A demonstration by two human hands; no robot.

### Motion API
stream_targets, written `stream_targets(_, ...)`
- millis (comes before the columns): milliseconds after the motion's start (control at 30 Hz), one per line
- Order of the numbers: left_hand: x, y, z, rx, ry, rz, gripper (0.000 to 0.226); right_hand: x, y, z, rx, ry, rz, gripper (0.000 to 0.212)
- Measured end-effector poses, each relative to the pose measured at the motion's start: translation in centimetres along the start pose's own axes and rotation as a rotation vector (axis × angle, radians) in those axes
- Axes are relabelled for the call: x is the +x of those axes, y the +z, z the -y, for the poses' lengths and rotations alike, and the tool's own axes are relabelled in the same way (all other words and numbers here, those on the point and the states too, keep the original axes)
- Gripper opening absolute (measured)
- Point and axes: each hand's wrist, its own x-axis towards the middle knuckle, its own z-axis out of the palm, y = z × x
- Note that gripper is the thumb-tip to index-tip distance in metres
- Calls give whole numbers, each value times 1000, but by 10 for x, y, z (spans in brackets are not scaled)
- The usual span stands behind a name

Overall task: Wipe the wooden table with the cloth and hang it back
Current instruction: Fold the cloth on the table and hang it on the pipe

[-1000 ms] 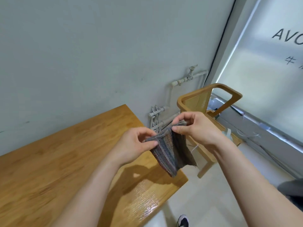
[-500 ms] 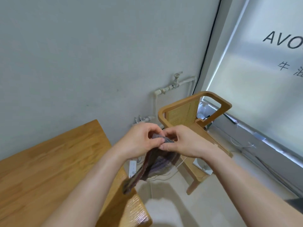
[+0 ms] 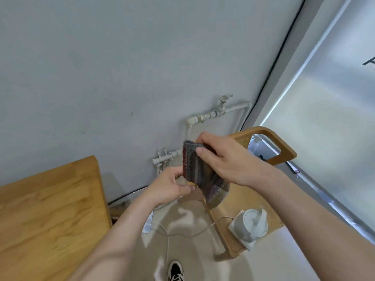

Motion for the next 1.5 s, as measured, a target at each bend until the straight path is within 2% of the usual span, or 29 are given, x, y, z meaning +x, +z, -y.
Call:
stream_targets(100, 34, -21, 15, 28, -71, 38, 19, 37, -17, -20, 59, 87, -63, 19)
stream_targets(167, 50, -34, 26, 77, -134, 92, 19, 62, -27, -36, 129, 227, -117, 22)
stream_targets(233, 65, -44, 35, 105, -148, 71, 22, 85, -36, -55, 253, 384, -150, 24)
stream_targets(367, 91, -62, 44, -255, -260, -122, 18, 125, -49, -111, 797, 684, -166, 27)
stream_targets(434, 113, -68, 46, -565, -307, -220, 34, 143, -54, -145, 960, 774, -175, 26)
stream_targets(500, 141, -72, 46, -777, -342, -292, 45, 162, -52, -180, 1037, 835, -180, 26)
stream_targets(600, 189, -72, 44, -749, -342, -362, 26, 191, -42, -232, 1037, 925, -186, 22)
stream_targets(767, 273, -64, 56, -768, -421, -439, 32, 246, -26, -319, 1021, 1024, -206, 20)
stream_targets(1000, 369, -62, 79, -790, -556, -605, 52, 313, -10, -416, 1165, 1111, -189, 17)
stream_targets(1167, 414, -64, 96, -679, -564, -703, 35, 346, 8, -454, 1184, 1030, -175, 23)
stream_targets(1334, 441, -66, 116, -784, -584, -793, 44, 369, 33, -479, 970, 975, -287, 42)
stream_targets(1501, 454, -55, 136, -603, -669, -706, 68, 365, 56, -489, 745, 869, -390, 33)
